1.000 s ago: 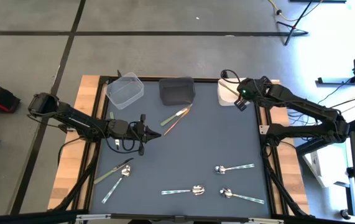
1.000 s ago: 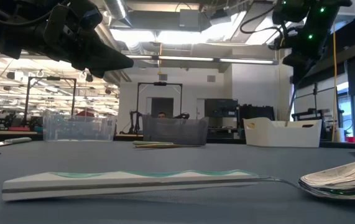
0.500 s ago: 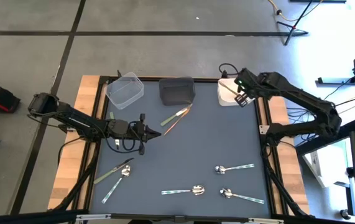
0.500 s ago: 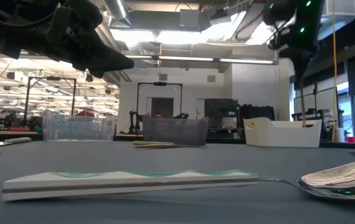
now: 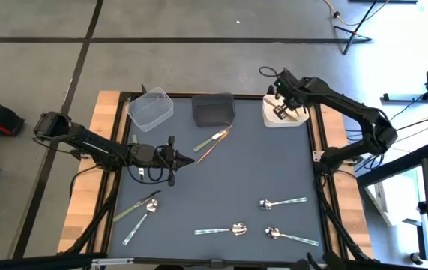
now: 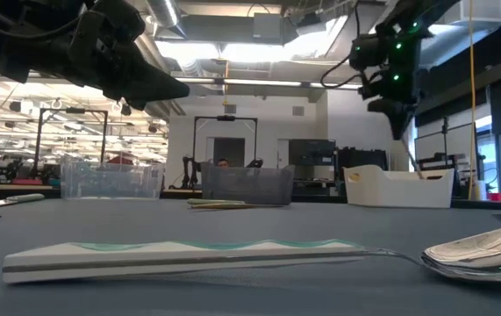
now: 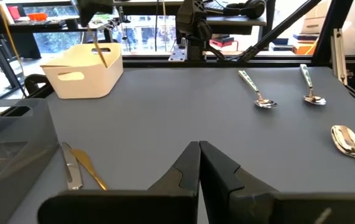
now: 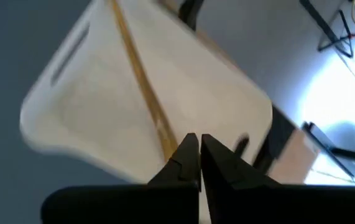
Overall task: Sort silverware by color (type)
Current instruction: Put the bottom gold table knife into the white bin, then put the gold table knife into the white bin
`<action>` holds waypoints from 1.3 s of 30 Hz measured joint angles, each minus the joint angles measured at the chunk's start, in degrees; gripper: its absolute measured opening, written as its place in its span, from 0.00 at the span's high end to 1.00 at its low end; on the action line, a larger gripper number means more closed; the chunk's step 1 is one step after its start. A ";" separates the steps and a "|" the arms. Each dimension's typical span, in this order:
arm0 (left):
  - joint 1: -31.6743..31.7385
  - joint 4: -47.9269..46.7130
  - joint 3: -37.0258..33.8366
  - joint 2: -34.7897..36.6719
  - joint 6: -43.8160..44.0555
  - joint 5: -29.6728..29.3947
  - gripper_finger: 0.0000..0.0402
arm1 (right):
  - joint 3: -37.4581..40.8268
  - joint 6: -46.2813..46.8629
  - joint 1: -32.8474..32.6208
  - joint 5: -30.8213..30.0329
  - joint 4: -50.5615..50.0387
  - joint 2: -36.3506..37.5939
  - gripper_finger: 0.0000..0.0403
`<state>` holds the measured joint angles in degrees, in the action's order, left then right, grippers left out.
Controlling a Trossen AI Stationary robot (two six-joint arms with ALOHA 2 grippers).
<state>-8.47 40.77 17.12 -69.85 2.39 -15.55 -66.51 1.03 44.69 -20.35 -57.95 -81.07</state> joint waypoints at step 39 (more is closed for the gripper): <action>2.89 0.85 0.00 0.00 0.46 0.05 0.94 | 10.19 -8.76 -25.70 17.09 39.11 2.11 0.55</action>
<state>-5.58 41.63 17.12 -69.84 2.85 -15.50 -56.31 -7.74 18.99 -3.26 -18.84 -78.95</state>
